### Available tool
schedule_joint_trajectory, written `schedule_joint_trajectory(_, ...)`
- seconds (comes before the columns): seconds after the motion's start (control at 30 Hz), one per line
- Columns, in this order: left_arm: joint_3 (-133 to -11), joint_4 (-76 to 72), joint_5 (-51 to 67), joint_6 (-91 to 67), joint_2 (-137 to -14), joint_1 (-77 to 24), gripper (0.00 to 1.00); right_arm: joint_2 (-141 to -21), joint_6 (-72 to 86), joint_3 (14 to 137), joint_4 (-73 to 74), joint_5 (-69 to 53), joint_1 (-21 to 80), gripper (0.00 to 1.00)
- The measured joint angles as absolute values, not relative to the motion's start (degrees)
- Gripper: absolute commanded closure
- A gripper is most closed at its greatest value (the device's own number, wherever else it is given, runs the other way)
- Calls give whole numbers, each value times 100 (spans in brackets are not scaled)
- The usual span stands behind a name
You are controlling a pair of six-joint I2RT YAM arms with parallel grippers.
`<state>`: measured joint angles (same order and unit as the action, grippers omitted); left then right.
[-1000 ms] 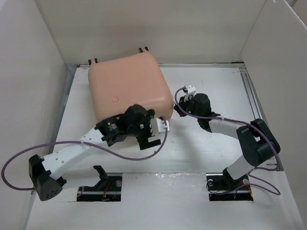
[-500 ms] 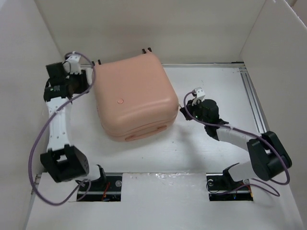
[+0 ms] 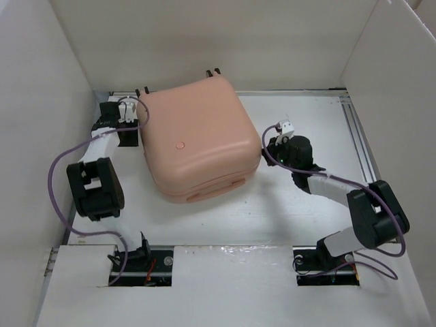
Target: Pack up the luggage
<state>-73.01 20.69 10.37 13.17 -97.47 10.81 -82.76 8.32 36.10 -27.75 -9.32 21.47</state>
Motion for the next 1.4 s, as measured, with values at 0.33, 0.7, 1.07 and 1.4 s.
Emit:
schedule_joint_trajectory(0.33, -8202, 2008, 443, 1282, -10868, 620, 60, -8674, 561, 3835, -3074, -972, 1896, 100)
schedule_joint_trajectory(0.7, -8726, 1732, 580, 1210, -11354, -773, 59, -6886, 958, 1802, -3719, -405, 2023, 100)
schedule_joint_trajectory(1.07, -7979, 1385, 1262, 1162, -10849, -1007, 67, -6949, 613, 2244, -2877, -711, 1369, 100)
schedule_joint_trajectory(1.4, -7148, 1514, 1297, 1041, -10033, -1323, 67, -7529, 360, 3275, -1813, -742, 781, 100)
